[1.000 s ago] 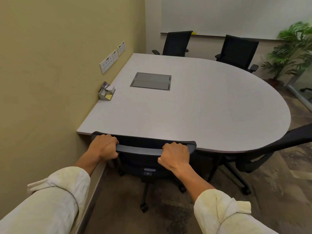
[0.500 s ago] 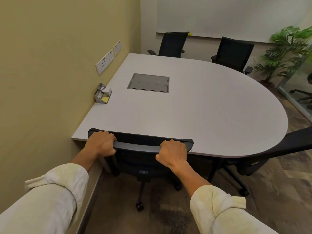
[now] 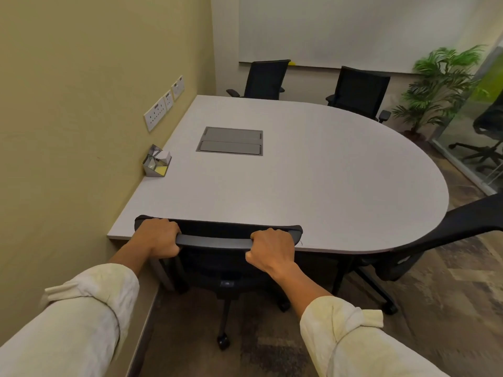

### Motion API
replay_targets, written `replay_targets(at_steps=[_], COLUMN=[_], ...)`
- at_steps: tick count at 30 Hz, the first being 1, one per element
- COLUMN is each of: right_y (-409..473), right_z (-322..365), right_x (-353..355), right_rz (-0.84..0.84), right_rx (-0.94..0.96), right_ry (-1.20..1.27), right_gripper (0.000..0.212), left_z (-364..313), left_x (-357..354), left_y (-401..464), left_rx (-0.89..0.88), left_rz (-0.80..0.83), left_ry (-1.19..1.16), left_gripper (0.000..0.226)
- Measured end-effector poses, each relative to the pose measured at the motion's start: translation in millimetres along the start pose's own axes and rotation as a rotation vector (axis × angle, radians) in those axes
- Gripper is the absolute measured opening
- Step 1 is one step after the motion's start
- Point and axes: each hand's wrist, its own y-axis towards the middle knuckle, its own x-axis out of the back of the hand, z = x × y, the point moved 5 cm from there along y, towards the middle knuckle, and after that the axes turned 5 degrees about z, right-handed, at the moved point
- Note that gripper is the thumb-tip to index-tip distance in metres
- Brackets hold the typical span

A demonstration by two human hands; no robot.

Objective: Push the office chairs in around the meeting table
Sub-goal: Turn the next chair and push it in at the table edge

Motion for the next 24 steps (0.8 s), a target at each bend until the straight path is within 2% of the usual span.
replay_targets(at_steps=[3, 5, 7, 10, 13, 16, 18, 19, 21, 22, 24], right_y=[-8, -15, -22, -41, -62, -78, -93, -93, -113, -113, -141], right_z=[-4, -9, -17, -40, -69, -110, -159, -164, -229, -234, -308], right_x=[2, 3, 5, 4, 4, 12, 19, 19, 25, 26, 32], right_rz=[-0.031, -0.076, -0.15, -0.229, -0.289, -0.361, -0.369, -0.369, -0.36, -0.355, -0.358], right_rx=[0.076, 0.128, 0.179, 0.295, 0.385, 0.324, 0.244, 0.226, 0.136, 0.127, 0.024], right_ry=[0.042, 0.09, 0.124, 0.166, 0.134, 0.177, 0.193, 0.185, 0.183, 0.16, 0.164], right_gripper=[0.017, 0.019, 0.022, 0.04, 0.055, 0.062, 0.067, 0.069, 0.074, 0.076, 0.08], left_z=[-15, -39, -69, -122, -169, -216, -261, -261, -311, -307, -371], left_x=[7, 10, 15, 27, 49, 68, 81, 78, 90, 88, 99], left_y=[-4, -5, -6, -4, 1, 11, 23, 24, 39, 38, 53], left_rx=[-0.039, -0.149, -0.232, -0.326, -0.407, -0.465, -0.473, -0.454, -0.443, -0.415, -0.439], left_rz=[0.118, 0.107, 0.029, -0.164, -0.4, -0.502, -0.478, -0.45, -0.427, -0.413, -0.406], left_ry=[-0.089, -0.192, -0.231, -0.278, -0.357, -0.305, -0.255, -0.252, -0.197, -0.206, -0.152], left_gripper=[0.012, 0.019, 0.03, 0.047, 0.049, 0.056, 0.065, 0.071, 0.083, 0.089, 0.098])
